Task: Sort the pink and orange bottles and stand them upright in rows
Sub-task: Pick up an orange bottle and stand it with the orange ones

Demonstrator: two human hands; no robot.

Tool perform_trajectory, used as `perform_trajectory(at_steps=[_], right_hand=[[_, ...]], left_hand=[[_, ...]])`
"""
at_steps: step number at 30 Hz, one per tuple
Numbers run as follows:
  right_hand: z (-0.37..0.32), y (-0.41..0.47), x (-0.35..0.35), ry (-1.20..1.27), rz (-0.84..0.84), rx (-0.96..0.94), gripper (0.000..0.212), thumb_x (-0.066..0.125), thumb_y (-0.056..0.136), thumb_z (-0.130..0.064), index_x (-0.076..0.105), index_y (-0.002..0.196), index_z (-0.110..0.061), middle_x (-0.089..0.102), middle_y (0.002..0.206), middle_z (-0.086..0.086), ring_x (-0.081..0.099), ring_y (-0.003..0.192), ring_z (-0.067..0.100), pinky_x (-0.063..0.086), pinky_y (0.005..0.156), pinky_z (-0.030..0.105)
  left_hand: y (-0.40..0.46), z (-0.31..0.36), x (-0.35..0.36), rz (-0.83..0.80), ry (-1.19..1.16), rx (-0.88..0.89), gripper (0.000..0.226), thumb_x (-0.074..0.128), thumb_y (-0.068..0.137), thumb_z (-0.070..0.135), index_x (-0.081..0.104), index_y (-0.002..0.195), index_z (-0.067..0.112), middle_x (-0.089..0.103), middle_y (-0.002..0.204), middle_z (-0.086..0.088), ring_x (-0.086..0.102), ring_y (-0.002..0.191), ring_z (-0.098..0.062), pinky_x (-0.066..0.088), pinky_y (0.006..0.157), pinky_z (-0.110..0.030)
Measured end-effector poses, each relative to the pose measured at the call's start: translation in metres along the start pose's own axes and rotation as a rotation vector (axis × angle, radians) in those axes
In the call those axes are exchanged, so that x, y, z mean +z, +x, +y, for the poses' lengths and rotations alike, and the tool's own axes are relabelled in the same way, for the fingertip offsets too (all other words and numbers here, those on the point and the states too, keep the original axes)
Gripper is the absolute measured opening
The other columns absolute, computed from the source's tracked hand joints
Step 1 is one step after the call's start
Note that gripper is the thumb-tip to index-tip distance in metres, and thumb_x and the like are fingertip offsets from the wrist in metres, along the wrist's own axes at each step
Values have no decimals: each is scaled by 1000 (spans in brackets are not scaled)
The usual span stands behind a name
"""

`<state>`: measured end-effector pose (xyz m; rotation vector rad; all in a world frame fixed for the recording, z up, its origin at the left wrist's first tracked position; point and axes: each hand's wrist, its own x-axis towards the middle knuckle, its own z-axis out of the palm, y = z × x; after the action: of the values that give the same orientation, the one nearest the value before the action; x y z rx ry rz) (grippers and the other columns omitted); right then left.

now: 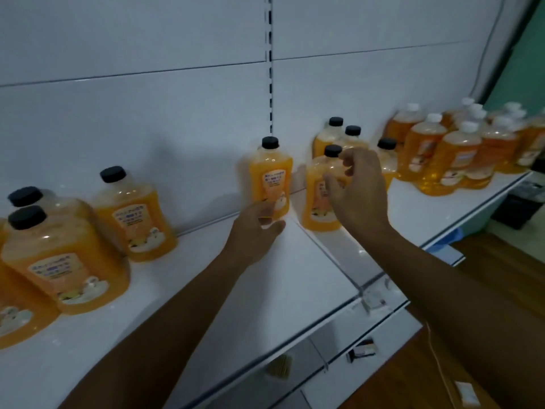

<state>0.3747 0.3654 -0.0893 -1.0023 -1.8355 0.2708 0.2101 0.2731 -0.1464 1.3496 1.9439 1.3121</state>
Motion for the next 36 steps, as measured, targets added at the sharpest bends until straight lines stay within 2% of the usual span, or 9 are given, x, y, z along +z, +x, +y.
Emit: perform_trajectory(at_steps=[4, 7, 10, 16, 22, 26, 30, 33, 36], right_hand=[[37, 22, -11, -4, -139, -2, 58, 69, 84, -27, 45, 134, -13, 48, 132, 7, 44, 121, 17, 33, 93, 20], [50, 23, -12, 37, -304, -42, 60, 69, 86, -27, 43, 138, -14, 51, 132, 6, 48, 120, 18, 38, 97, 25], [53, 25, -14, 74, -347, -44, 59, 70, 86, -20, 44, 139, -14, 50, 133, 7, 49, 119, 20, 38, 97, 25], [40, 28, -12, 167, -374, -133, 57, 73, 83, -17, 51, 135, -16, 51, 130, 5, 49, 115, 16, 38, 98, 25], [4, 32, 7, 84, -498, -211, 53, 73, 83, -22, 49, 129, -16, 51, 123, 6, 50, 105, 20, 36, 82, 24], [-13, 36, 4, 38, -560, -251, 62, 78, 78, -25, 47, 130, -14, 55, 123, 8, 52, 107, 22, 37, 81, 25], [-38, 41, 4, 140, -575, -213, 61, 76, 80, -30, 51, 134, -18, 57, 126, 4, 53, 107, 18, 43, 86, 30], [-57, 39, 11, 274, -640, -193, 55, 76, 80, -28, 55, 131, -22, 59, 119, -1, 56, 103, 18, 53, 87, 38], [-78, 35, 28, 369, -703, -167, 52, 77, 79, -29, 58, 127, -21, 61, 116, -1, 61, 99, 18, 57, 83, 43]], left_hand=[[18, 14, 46, -91, -43, 4, 59, 71, 86, 25, 47, 139, 13, 55, 128, 3, 57, 111, -13, 49, 94, -31], [27, 20, 69, -99, -102, 76, 46, 70, 87, 14, 56, 130, 10, 59, 116, 6, 59, 95, 4, 49, 76, -11], [32, 20, 79, 19, 13, 112, 32, 68, 87, 11, 63, 119, 12, 63, 112, 4, 57, 86, 5, 45, 70, -4], [20, 10, 59, 208, 137, 169, 17, 64, 92, 21, 69, 108, 18, 70, 107, 6, 62, 90, -1, 44, 76, -7], [1, 17, 36, 149, -27, 135, 27, 58, 91, 19, 67, 116, 15, 70, 114, 1, 65, 106, -16, 53, 91, -47], [-13, 15, 32, 183, -77, 194, 28, 56, 93, 11, 65, 119, 16, 69, 115, 0, 66, 102, -16, 54, 90, -43], [-19, 11, 2, 257, -178, 173, 44, 63, 90, 7, 56, 125, 32, 63, 120, 11, 64, 103, -9, 56, 85, -28], [-28, -13, -22, 218, -124, 42, 52, 73, 85, 24, 53, 133, 21, 62, 123, 4, 65, 104, -15, 57, 86, -41], [-48, -31, -43, 187, -71, -45, 48, 72, 86, 20, 57, 131, 17, 65, 121, 2, 64, 107, -13, 56, 90, -40]])
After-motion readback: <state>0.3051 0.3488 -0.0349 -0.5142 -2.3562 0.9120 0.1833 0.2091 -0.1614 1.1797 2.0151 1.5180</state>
